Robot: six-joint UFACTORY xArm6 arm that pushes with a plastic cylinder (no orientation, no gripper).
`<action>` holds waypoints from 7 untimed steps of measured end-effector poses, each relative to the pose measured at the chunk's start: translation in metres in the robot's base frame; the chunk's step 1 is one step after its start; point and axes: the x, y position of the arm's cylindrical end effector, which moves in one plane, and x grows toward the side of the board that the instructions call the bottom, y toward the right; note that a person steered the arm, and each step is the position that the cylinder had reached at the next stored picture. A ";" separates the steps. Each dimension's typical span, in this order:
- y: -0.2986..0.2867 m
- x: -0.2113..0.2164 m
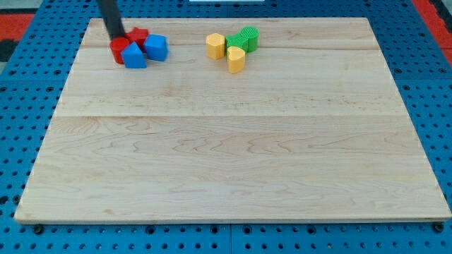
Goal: Move the blue cube to the bottom left of the yellow hexagon
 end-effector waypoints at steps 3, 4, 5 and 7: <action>0.105 0.037; 0.105 0.037; 0.100 0.037; 0.061 0.055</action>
